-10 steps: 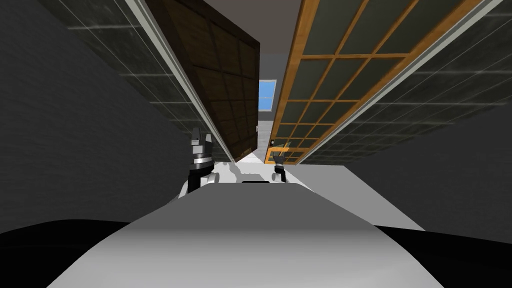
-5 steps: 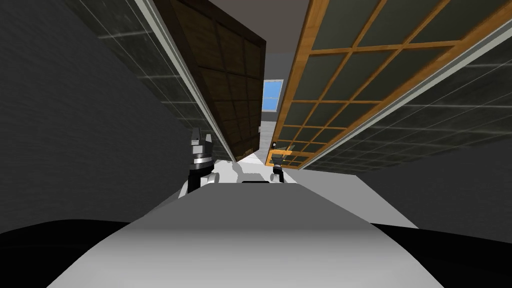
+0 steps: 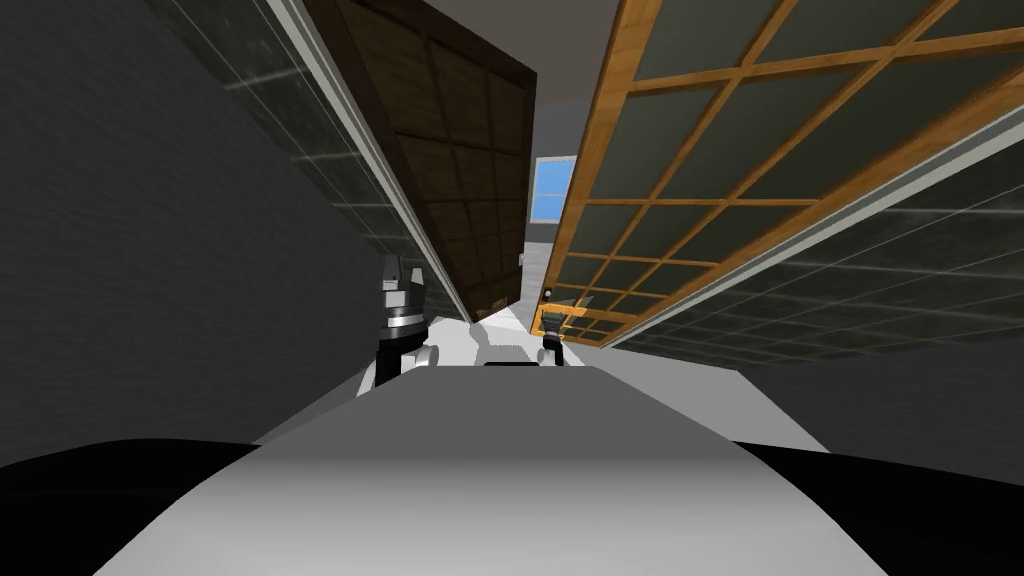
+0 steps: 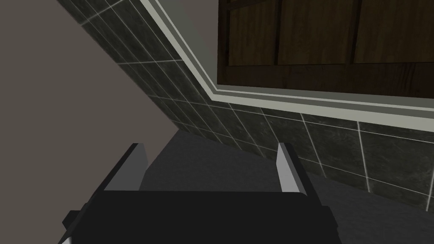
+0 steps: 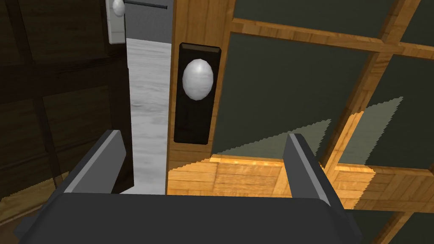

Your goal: Push the door open

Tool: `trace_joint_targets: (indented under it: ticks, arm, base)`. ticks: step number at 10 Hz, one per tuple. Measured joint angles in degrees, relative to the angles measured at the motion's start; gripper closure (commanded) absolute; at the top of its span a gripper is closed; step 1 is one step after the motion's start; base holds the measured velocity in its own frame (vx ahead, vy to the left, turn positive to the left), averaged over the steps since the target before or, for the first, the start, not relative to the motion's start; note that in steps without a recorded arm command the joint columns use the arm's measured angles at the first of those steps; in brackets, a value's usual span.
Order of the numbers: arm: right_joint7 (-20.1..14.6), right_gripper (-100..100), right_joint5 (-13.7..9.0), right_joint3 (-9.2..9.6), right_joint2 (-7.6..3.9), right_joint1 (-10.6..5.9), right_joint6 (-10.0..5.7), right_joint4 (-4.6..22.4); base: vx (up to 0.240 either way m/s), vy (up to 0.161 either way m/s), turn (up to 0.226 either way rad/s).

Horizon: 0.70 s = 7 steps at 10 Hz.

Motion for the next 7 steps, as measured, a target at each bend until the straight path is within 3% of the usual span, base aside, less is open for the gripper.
trace_joint_targets:
  ticks: [2, 5, 6, 7]
  arm:
    - [-2.0, -100, -0.9, 0.21, 1.29, -0.75, -0.4, 2.5]
    - [-4.3, -100, -1.8, 0.39, 2.59, -1.86, -0.96, 5.6]
    - [-4.5, -100, -1.8, 0.39, 2.64, -1.91, -1.01, 5.8]
    - [-4.7, -100, -1.9, 0.31, 1.75, -2.37, -1.28, 6.6]
  base:
    - [0.066, -0.16, 0.162]
    - [0.037, -0.08, 0.079]
    - [0.076, -0.024, 0.017]
    - [0.161, -0.019, 0.035]
